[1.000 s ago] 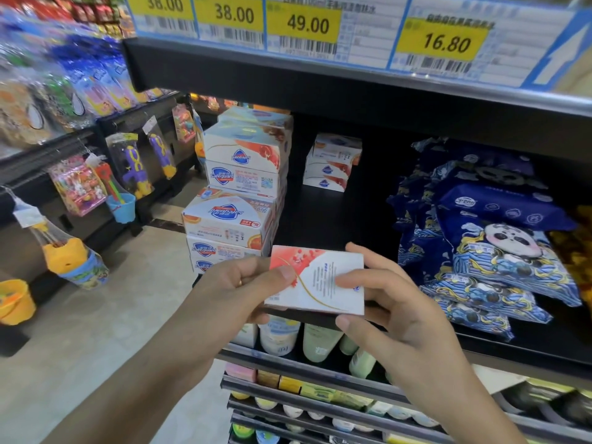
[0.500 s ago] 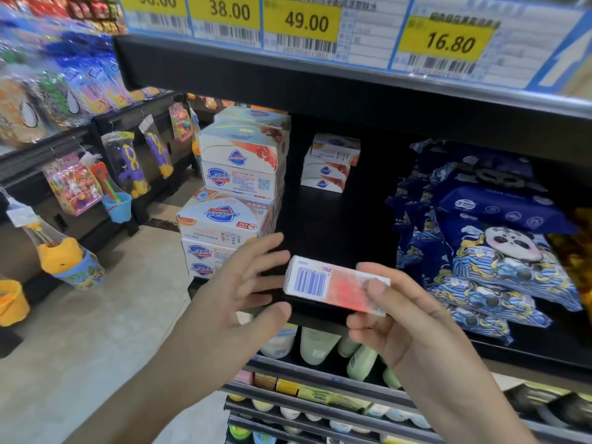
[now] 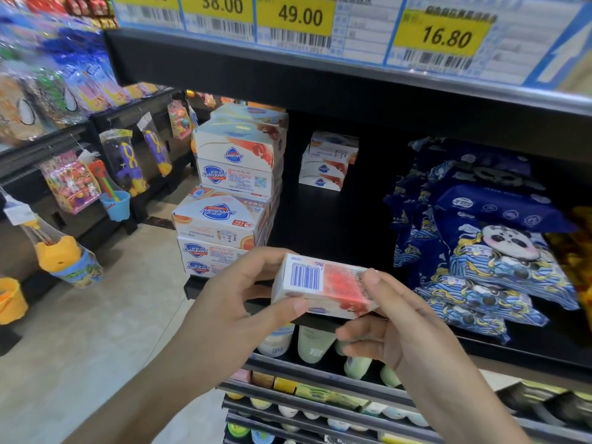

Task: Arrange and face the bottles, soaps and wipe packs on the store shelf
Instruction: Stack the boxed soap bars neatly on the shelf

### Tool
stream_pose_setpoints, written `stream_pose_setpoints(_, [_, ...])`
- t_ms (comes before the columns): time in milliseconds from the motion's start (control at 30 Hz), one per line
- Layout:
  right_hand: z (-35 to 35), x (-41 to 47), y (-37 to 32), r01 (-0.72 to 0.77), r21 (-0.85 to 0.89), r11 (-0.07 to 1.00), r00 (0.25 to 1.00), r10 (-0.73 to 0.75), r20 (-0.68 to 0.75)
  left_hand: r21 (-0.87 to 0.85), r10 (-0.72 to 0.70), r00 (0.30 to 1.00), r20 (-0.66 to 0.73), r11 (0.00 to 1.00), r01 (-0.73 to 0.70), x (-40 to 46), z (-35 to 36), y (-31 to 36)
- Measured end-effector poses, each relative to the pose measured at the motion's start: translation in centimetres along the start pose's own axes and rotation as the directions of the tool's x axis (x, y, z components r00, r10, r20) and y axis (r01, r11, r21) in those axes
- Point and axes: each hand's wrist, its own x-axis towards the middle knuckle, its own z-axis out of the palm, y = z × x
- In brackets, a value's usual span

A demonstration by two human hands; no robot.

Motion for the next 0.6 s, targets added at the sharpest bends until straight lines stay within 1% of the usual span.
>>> stream_pose_setpoints(67, [0.0, -0.1, 0.1, 0.018, -0.042, 0.999, 1.000, -0.018, -0.007, -0.021, -0.015, 1.000, 0.001, 1.000, 0.015, 0.0, 0.2, 0.2])
stream_pose_setpoints(133, [0.1, 0.0, 0.6, 0.045, -0.053, 0.998, 0.997, -0.048, -0.058, -0.064, -0.044, 0.999, -0.010, 0.997, 0.043, -0.1, 0.3, 0.4])
stream_pose_setpoints(167, [0.2, 0.1, 0.8, 0.079, -0.064, 0.995, 0.992, -0.085, -0.097, -0.099, -0.066, 0.998, -0.017, 0.993, 0.064, -0.1, 0.4, 0.4])
stream_pose_setpoints(233, [0.2, -0.1, 1.2, 0.203, -0.129, 0.971, 0.966, -0.220, -0.136, -0.188, -0.121, 0.992, -0.031, 0.976, 0.113, -0.1, 0.5, 0.5])
stream_pose_setpoints(300, [0.3, -0.6, 1.5, 0.345, -0.235, 0.909, 0.926, -0.370, -0.072, -0.279, -0.193, 0.979, -0.060, 0.945, 0.170, -0.1, 0.5, 0.7])
stream_pose_setpoints(367, [0.2, -0.9, 1.6, 0.466, -0.385, 0.797, 0.873, -0.486, 0.049, -0.320, -0.266, 0.961, -0.070, 0.919, 0.232, -0.2, 0.4, 1.1])
stream_pose_setpoints(433, [-0.1, -0.8, 1.7, 0.551, -0.529, 0.645, 0.812, -0.562, 0.160, -0.307, -0.328, 0.943, -0.061, 0.905, 0.295, -0.2, 0.0, 1.5])
stream_pose_setpoints(467, [-0.1, -0.6, 1.7, 0.563, -0.563, 0.605, 0.800, -0.570, 0.187, -0.308, -0.350, 0.935, -0.060, 0.897, 0.316, -0.3, -0.1, 1.6])
stream_pose_setpoints(533, [0.0, -0.3, 1.5, 0.548, -0.571, 0.611, 0.814, -0.546, 0.197, -0.328, -0.379, 0.924, -0.061, 0.881, 0.340, -0.6, -0.5, 2.0])
stream_pose_setpoints(600, [0.4, 0.0, 1.3, 0.551, -0.581, 0.599, 0.810, -0.551, 0.200, -0.340, -0.407, 0.911, -0.070, 0.868, 0.361, -0.8, -0.9, 2.3])
